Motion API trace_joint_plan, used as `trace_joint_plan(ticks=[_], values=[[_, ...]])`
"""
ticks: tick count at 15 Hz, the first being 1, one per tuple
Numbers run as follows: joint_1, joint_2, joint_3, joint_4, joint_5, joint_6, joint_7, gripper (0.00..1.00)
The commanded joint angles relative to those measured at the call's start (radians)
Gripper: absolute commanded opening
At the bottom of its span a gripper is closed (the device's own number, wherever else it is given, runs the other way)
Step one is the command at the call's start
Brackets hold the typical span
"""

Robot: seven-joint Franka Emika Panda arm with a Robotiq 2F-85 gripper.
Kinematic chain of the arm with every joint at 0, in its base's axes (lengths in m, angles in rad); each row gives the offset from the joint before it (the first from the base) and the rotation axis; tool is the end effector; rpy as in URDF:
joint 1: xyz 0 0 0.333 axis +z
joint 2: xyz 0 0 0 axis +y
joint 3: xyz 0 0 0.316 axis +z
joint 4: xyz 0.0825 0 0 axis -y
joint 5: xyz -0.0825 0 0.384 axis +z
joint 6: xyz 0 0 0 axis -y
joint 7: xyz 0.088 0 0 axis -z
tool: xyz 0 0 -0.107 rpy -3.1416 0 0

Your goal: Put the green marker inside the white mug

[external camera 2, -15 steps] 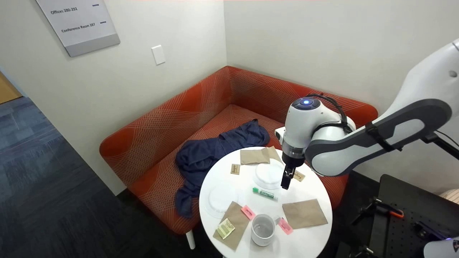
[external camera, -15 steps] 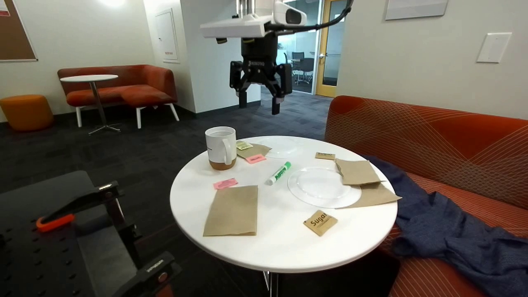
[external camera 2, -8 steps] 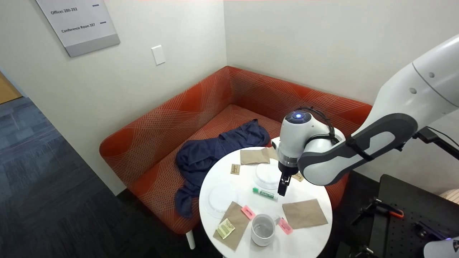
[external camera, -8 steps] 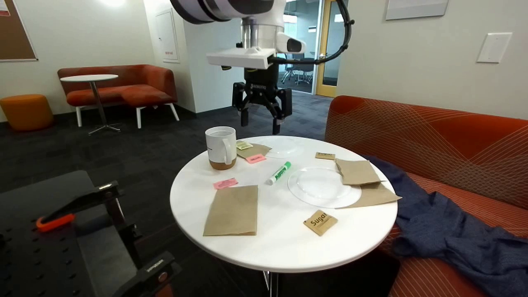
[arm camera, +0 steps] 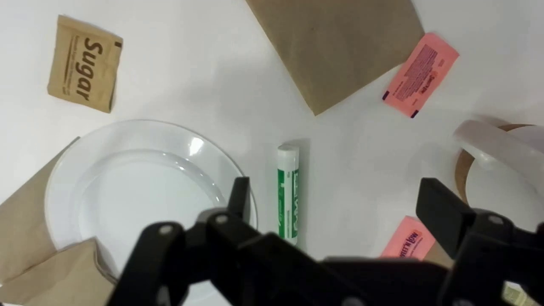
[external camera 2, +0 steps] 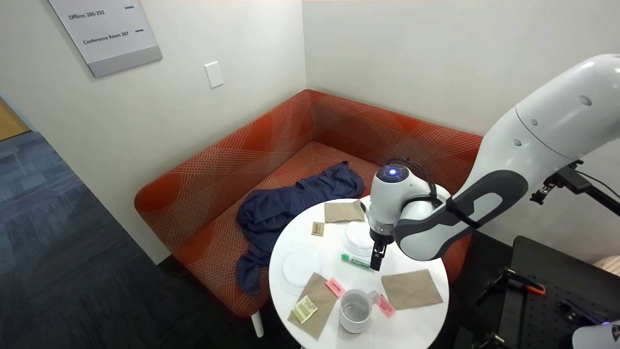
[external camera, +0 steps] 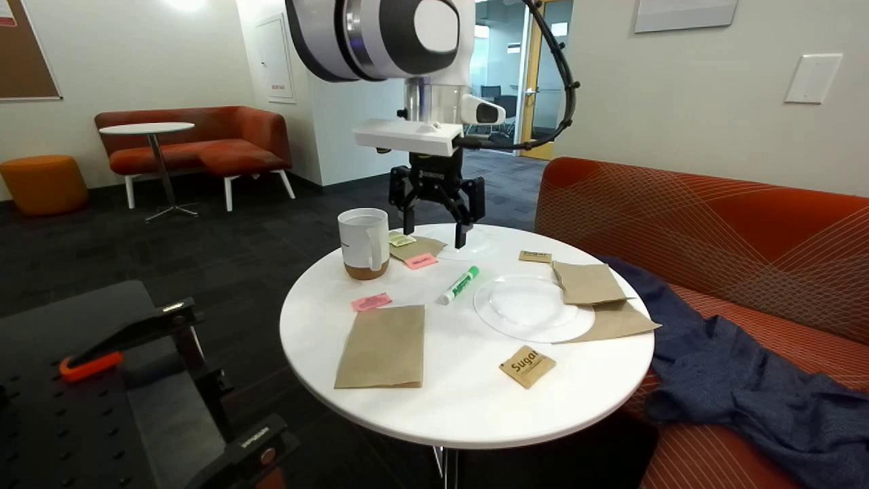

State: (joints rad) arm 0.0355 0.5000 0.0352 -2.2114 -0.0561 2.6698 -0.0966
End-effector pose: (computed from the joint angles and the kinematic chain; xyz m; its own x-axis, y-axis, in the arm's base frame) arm 0.5410 0.0408 0.1458 0.9764 0.2120 -0.0415 0.2123 -0.9772 0.0026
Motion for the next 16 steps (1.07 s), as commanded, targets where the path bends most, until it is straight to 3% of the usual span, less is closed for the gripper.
trace_joint_plan(ticks=[1, 16], values=[[0.007, 0.073, -0.014, 0.078, -0.031, 0.004, 0.000, 1.00], [0.010, 0.304, -0.025, 0.361, -0.056, -0.071, -0.003, 1.00]])
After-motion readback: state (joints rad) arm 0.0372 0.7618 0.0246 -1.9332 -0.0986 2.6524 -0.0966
